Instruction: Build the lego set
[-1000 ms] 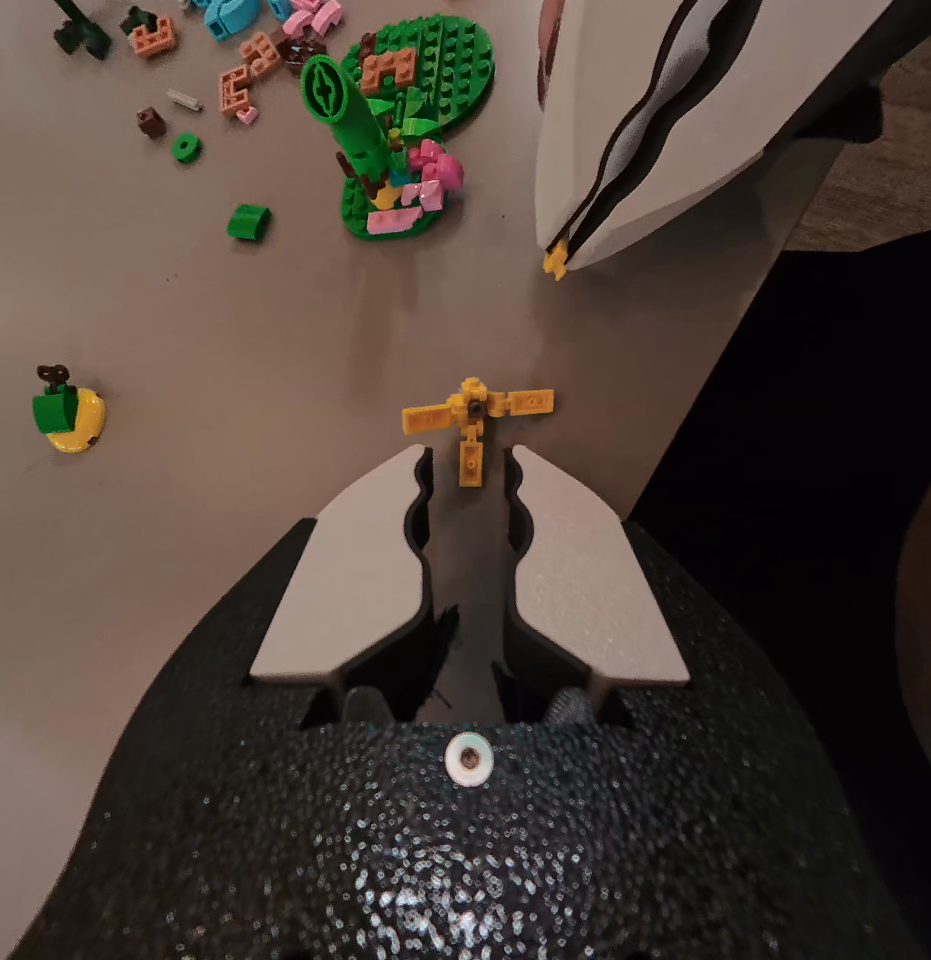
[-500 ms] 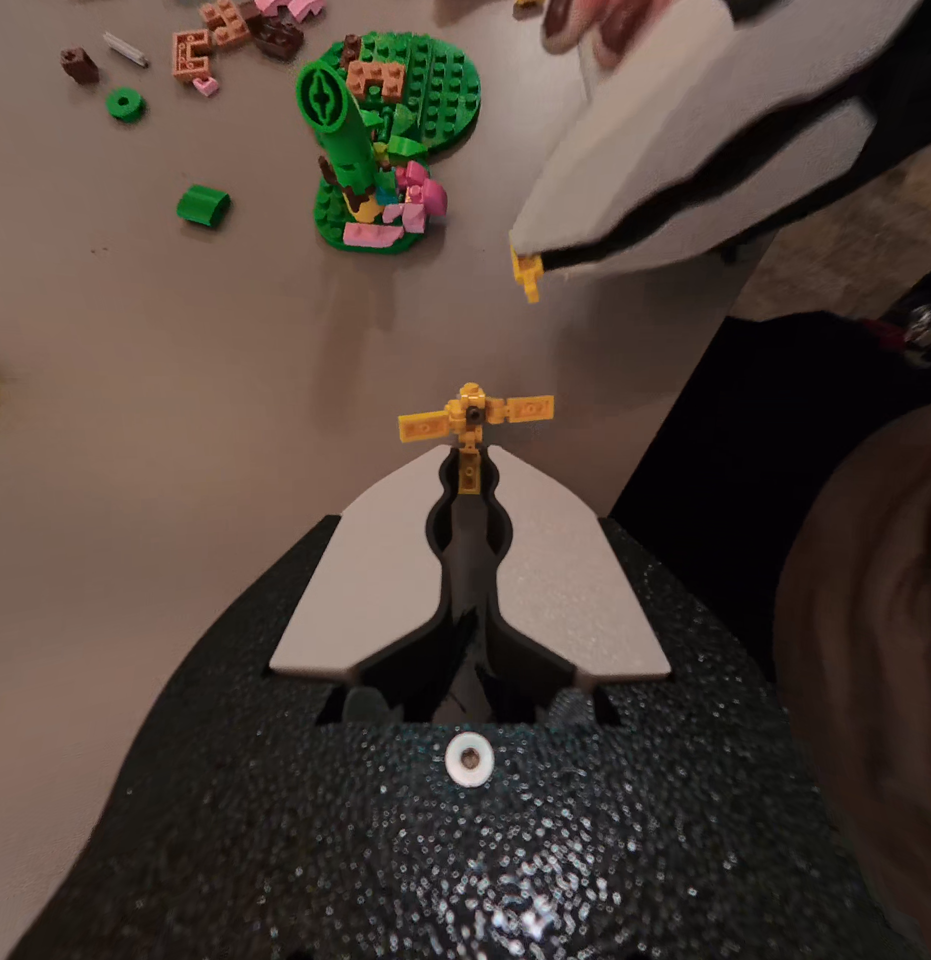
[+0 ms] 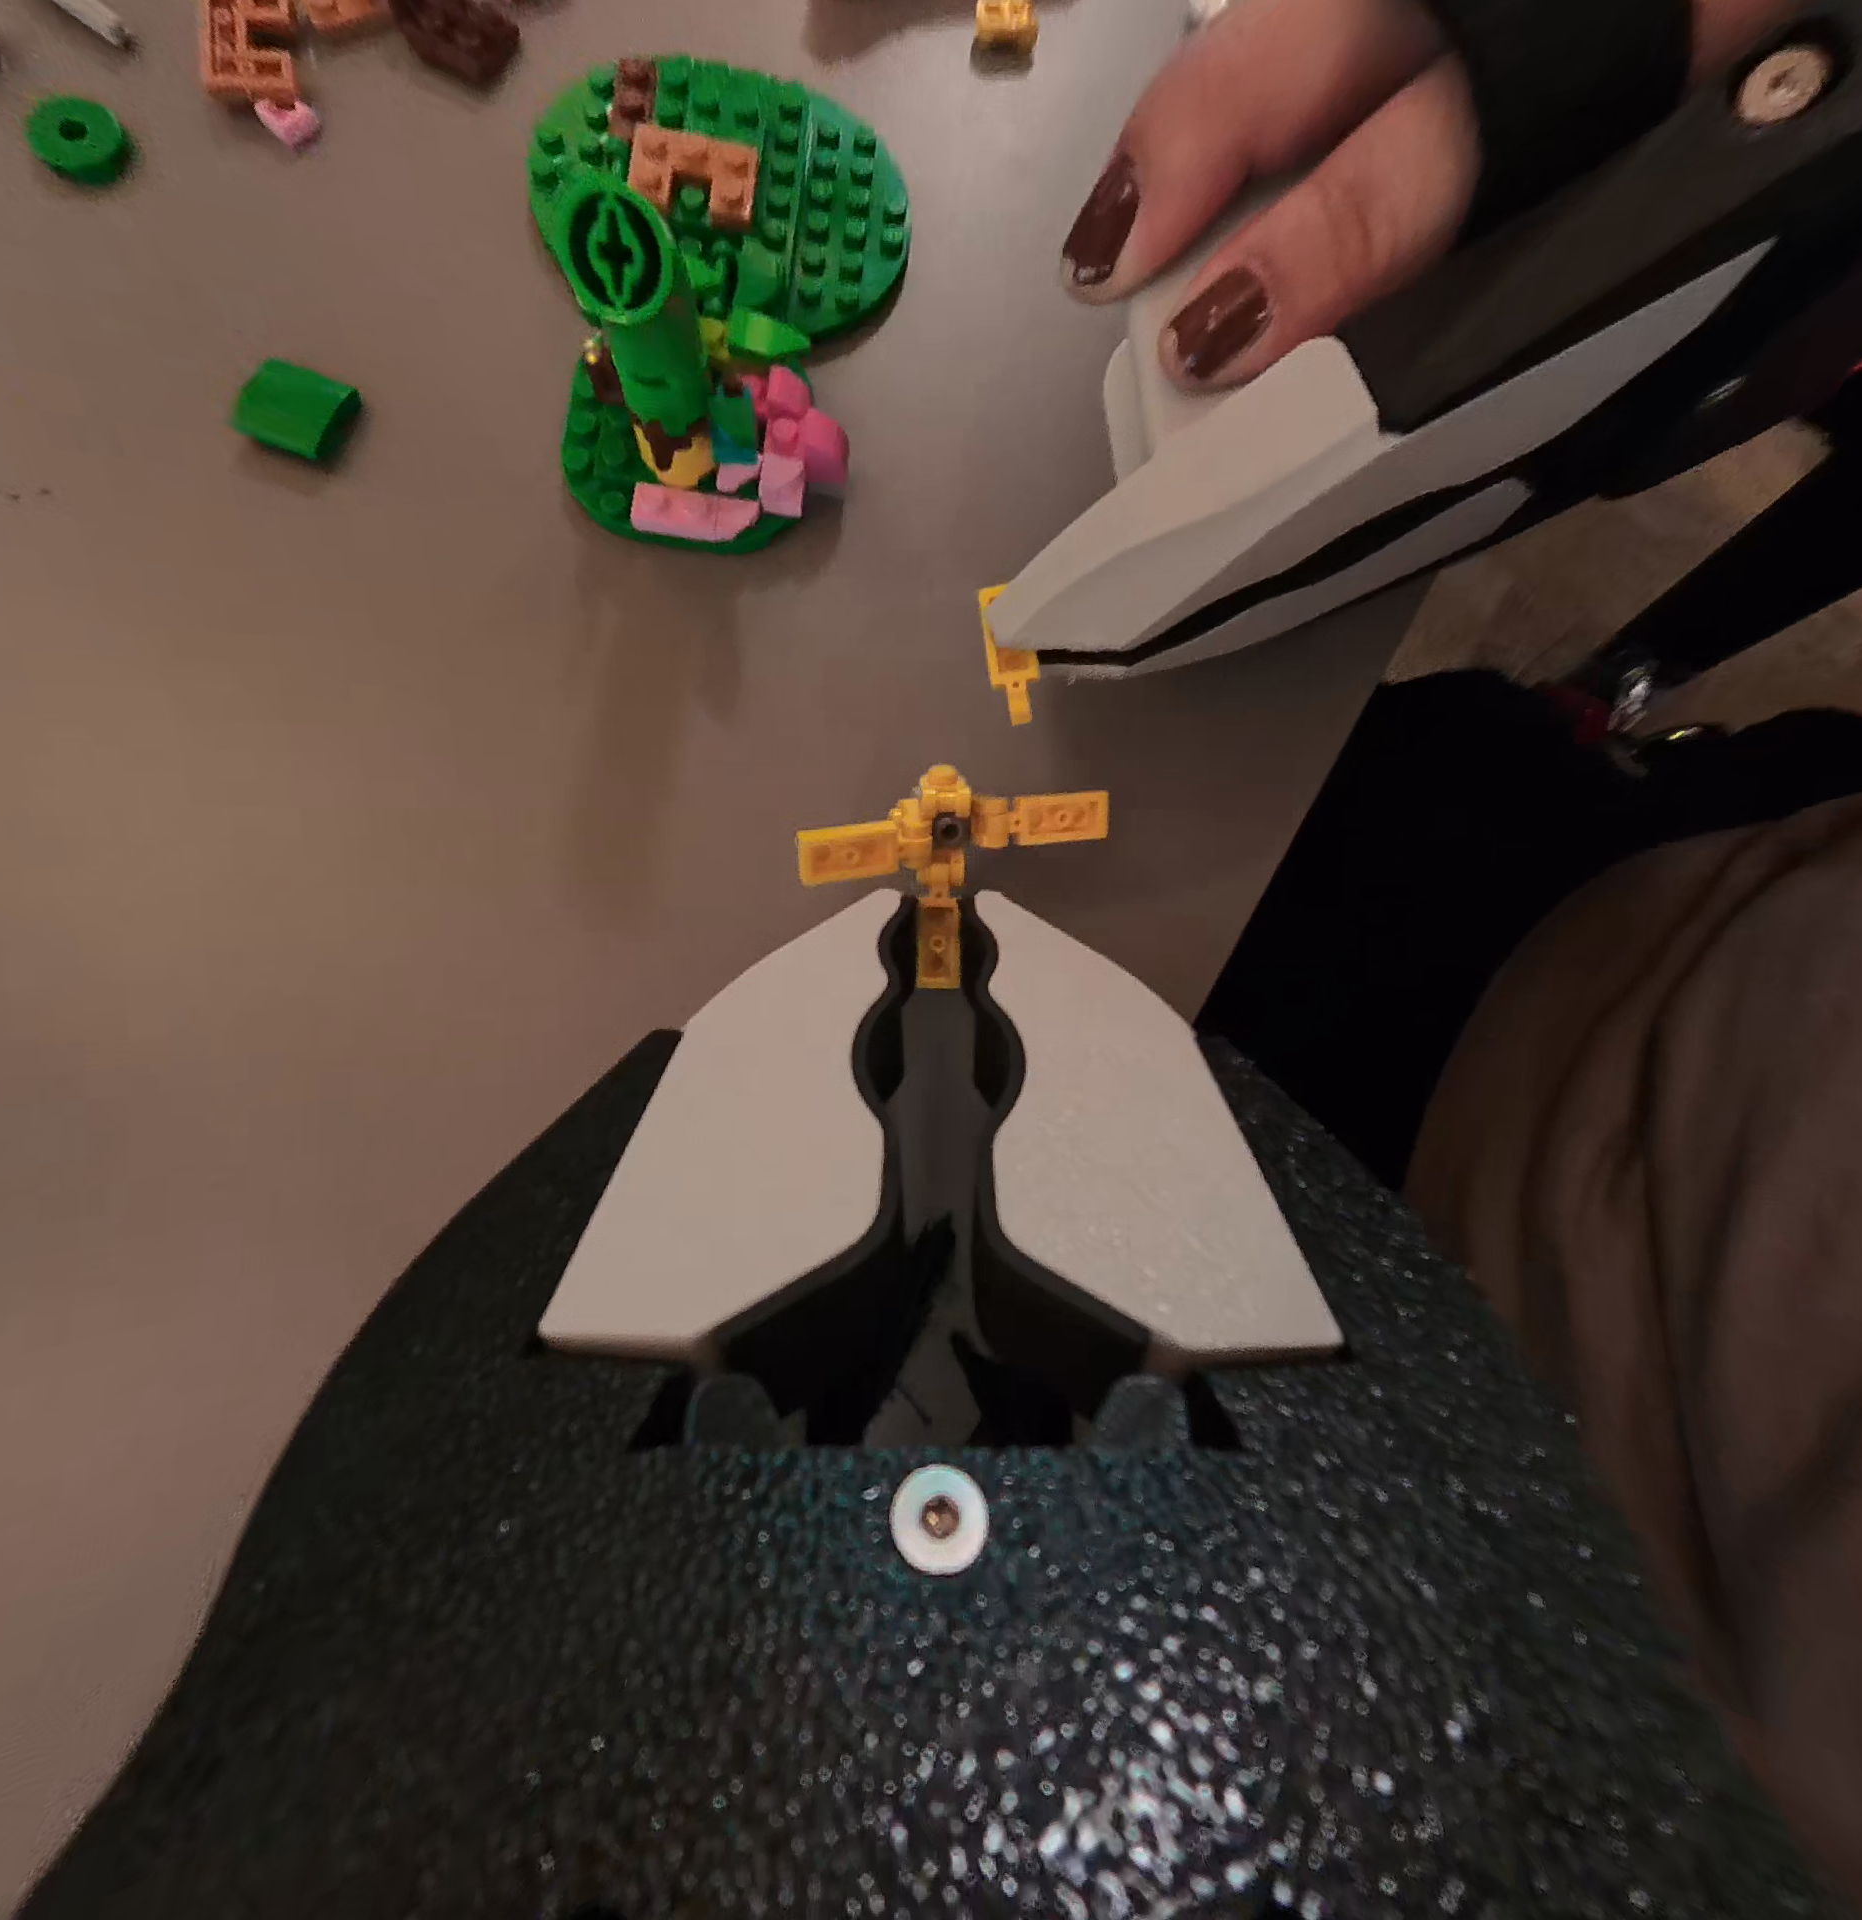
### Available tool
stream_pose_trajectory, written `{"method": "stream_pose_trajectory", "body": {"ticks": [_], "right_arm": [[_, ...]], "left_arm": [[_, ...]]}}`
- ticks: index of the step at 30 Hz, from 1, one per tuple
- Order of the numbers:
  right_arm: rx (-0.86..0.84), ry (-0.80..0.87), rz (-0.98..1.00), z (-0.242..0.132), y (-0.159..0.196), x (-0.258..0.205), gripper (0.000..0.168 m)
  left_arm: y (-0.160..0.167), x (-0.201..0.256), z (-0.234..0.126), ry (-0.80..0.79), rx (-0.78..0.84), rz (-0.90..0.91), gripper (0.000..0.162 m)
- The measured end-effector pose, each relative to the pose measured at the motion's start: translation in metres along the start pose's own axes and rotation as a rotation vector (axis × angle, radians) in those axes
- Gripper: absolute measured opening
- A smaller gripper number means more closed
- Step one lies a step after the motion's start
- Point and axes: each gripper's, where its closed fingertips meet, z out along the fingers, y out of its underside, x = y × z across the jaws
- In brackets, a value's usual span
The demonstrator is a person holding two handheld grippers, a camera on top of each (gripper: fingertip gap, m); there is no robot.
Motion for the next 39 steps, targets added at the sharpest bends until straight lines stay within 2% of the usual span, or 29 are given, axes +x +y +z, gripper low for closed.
{"method": "stream_pose_trajectory", "body": {"ticks": [1,6,12,20,39], "right_arm": [[0.003,0.008,0.008,-0.001,0.001,0.002,0.003],[-0.015,0.064,-0.047,-0.004,0.006,0.012,0.002],[-0.053,0.110,-0.262,-0.001,0.000,0.008,0.003],[-0.068,0.125,-0.369,-0.001,-0.004,0.005,0.002],[-0.093,0.126,-0.462,0.003,0.000,-0.001,0.002]], "left_arm": [[-0.002,0.001,-0.001,0.021,0.023,-0.018,0.008],[-0.003,0.008,-0.001,0.119,0.062,-0.090,0.008],[-0.004,0.013,0.003,0.106,0.023,-0.060,0.008],[-0.006,0.014,0.004,0.099,-0.010,-0.060,0.008],[-0.004,0.012,0.017,0.069,-0.047,-0.065,0.008]]}}
